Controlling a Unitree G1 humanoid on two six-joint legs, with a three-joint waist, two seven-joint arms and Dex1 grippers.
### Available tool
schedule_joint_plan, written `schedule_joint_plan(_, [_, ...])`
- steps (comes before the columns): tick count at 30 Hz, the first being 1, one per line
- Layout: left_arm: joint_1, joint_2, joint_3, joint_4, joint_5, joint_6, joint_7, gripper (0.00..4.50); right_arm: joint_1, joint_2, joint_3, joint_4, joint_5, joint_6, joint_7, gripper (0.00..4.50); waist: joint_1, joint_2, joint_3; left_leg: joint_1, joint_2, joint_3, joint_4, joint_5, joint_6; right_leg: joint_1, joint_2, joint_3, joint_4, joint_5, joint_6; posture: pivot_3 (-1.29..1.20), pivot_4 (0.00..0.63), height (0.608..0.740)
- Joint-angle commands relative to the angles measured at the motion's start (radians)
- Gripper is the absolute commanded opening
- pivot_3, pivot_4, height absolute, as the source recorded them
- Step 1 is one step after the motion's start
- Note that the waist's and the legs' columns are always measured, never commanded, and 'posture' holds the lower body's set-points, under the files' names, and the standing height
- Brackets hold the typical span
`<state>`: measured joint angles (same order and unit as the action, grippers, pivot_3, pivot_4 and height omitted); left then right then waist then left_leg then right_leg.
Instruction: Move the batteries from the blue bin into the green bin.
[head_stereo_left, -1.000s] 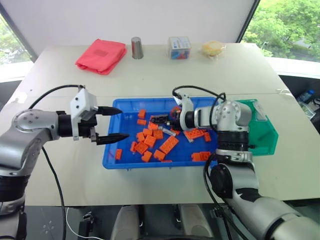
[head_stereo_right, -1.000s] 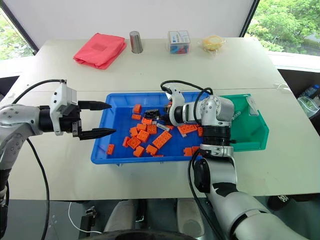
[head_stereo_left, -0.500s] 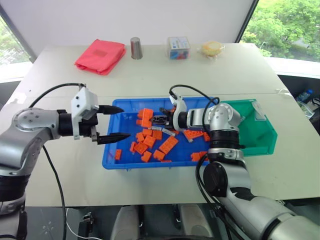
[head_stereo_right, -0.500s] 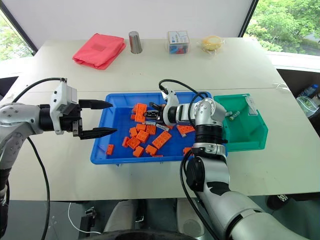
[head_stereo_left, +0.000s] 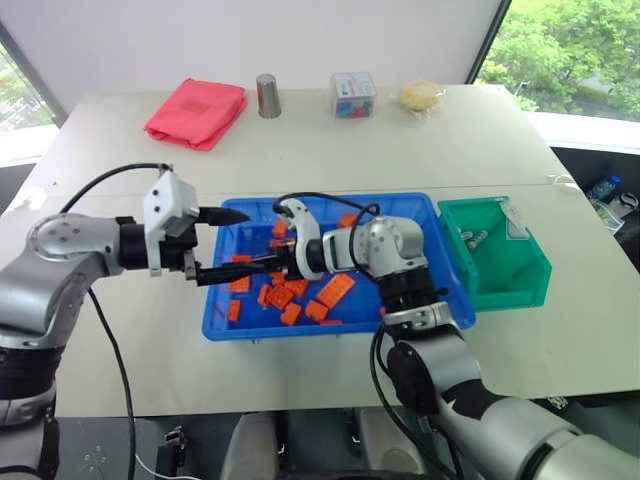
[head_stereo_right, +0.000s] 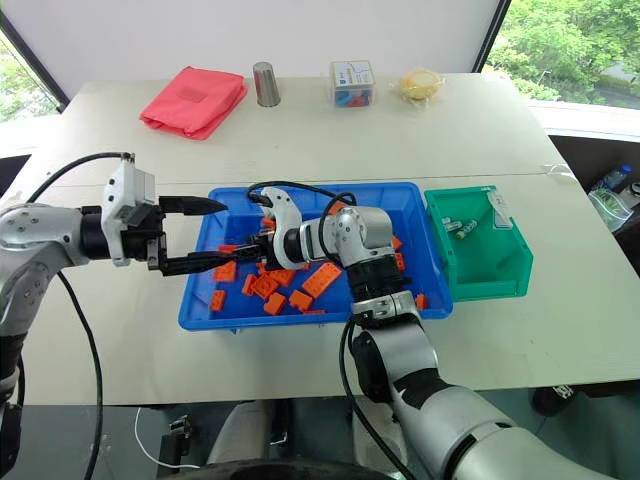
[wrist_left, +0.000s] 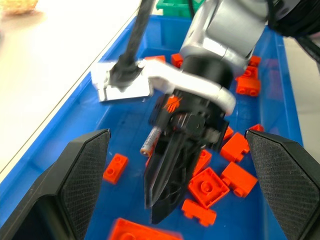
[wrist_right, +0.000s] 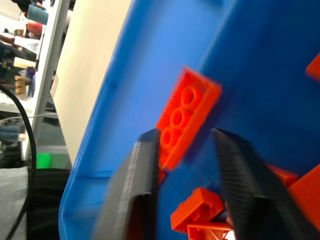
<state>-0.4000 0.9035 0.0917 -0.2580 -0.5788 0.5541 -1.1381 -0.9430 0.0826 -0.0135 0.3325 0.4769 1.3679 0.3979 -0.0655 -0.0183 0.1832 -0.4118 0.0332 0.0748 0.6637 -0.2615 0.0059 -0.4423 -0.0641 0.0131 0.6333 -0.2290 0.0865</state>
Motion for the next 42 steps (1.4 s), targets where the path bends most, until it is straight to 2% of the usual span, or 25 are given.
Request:
schedule_joint_plan(1, [-0.008, 0.004, 0.012, -0.014, 0.000, -0.021, -0.010, 4.50, -0.050, -0.192, 0.188, -0.169, -0.049, -0.174, 0.184, 2.29, 0.003, 0.000, 0.000, 0.000, 0.000, 0.000, 0.000, 0.000, 0.000, 0.000, 0.000, 0.000, -0.001, 0.000, 0.000, 0.00, 0.150, 0.736])
schedule_joint_plan(4, [-0.003, 0.000, 0.008, -0.012, 0.007, -0.029, -0.014, 4.50, -0.086, -0.343, 0.286, -0.201, -0.068, -0.248, 0.329, 2.29, 0.002, 0.000, 0.000, 0.000, -0.001, 0.000, 0.000, 0.000, 0.000, 0.000, 0.000, 0.000, -0.002, 0.000, 0.000, 0.00, 0.150, 0.736])
schedule_joint_plan(6, [-0.010, -0.005, 0.004, -0.007, 0.010, -0.031, -0.014, 4.50, -0.085, -0.454, 0.420, -0.216, -0.160, -0.401, 0.440, 2.29, -0.002, 0.000, 0.000, 0.000, -0.001, 0.001, -0.001, 0.000, 0.001, 0.000, 0.001, 0.000, -0.002, 0.000, 0.000, 0.00, 0.150, 0.736])
schedule_joint_plan(9, [-0.015, -0.011, -0.001, -0.005, 0.010, -0.032, -0.014, 4.50, -0.068, -0.507, 0.493, -0.203, -0.214, -0.505, 0.513, 2.29, -0.005, 0.000, 0.000, 0.001, 0.000, 0.002, -0.002, -0.001, 0.001, -0.001, 0.003, 0.000, -0.001, 0.000, 0.000, 0.00, 0.150, 0.736])
schedule_joint_plan(14, [-0.016, -0.019, -0.006, -0.010, 0.011, -0.034, -0.015, 4.50, -0.013, -0.523, 0.569, -0.190, -0.312, -0.652, 0.552, 2.29, 0.000, -0.001, 0.000, 0.001, 0.001, 0.002, -0.002, -0.001, 0.001, -0.001, 0.005, 0.000, 0.001, 0.000, 0.000, 0.00, 0.150, 0.736])
schedule_joint_plan(21, [0.005, -0.008, 0.008, -0.028, 0.005, -0.027, -0.016, 4.50, 0.015, -0.439, 0.534, -0.077, -0.367, -0.733, 0.507, 2.29, 0.008, -0.001, 0.000, 0.000, 0.000, 0.002, 0.000, -0.001, 0.001, -0.001, 0.002, 0.001, 0.000, 0.000, 0.000, 0.00, 0.150, 0.736])
schedule_joint_plan(28, [0.016, 0.001, 0.015, -0.040, 0.000, -0.018, -0.013, 4.50, -0.005, -0.396, 0.461, 0.000, -0.360, -0.716, 0.503, 2.29, 0.023, -0.001, 0.000, 0.001, 0.001, 0.002, 0.000, 0.000, 0.001, -0.001, 0.002, 0.001, 0.000, 0.000, 0.000, 0.00, 0.150, 0.736])
schedule_joint_plan(33, [0.007, 0.001, 0.012, -0.034, 0.002, -0.019, -0.010, 4.50, 0.005, -0.420, 0.477, 0.031, -0.405, -0.769, 0.531, 2.29, 0.024, -0.001, 0.000, 0.001, 0.000, 0.003, 0.001, 0.000, 0.001, 0.000, 0.002, 0.001, 0.000, 0.000, 0.000, 0.00, 0.150, 0.736])
schedule_joint_plan(42, [0.005, 0.001, 0.014, -0.031, 0.005, -0.025, -0.009, 4.50, 0.053, -0.451, 0.459, -0.070, -0.403, -0.712, 0.565, 2.29, 0.023, -0.001, 0.000, 0.001, 0.000, 0.003, 0.001, 0.000, 0.001, 0.000, 0.002, 0.001, 0.001, 0.000, 0.000, 0.00, 0.150, 0.736])
